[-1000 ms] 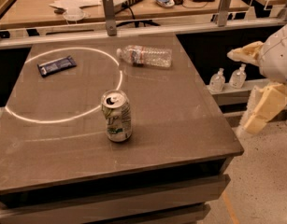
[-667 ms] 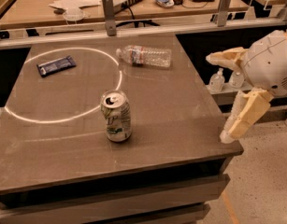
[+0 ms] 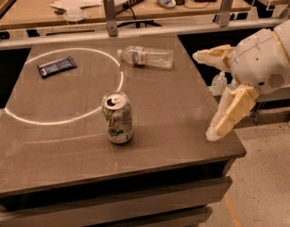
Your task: Pick 7up can
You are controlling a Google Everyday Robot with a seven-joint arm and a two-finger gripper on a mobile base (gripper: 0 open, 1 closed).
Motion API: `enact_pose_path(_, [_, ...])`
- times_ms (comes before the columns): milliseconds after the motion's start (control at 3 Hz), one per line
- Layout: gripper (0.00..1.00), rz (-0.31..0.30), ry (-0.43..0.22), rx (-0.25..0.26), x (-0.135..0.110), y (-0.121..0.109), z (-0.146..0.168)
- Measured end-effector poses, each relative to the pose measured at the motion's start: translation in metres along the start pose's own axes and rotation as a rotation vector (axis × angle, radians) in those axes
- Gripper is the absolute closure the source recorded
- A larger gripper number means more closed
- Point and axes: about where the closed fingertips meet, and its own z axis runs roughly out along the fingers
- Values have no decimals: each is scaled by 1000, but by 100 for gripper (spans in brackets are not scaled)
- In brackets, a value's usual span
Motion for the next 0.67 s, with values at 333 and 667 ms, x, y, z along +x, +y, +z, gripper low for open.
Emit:
enact_pose_path(333, [0,22,-23,-2,0,0,6])
enact_pose_path(667, [0,47,-124,-17,-4,2,36])
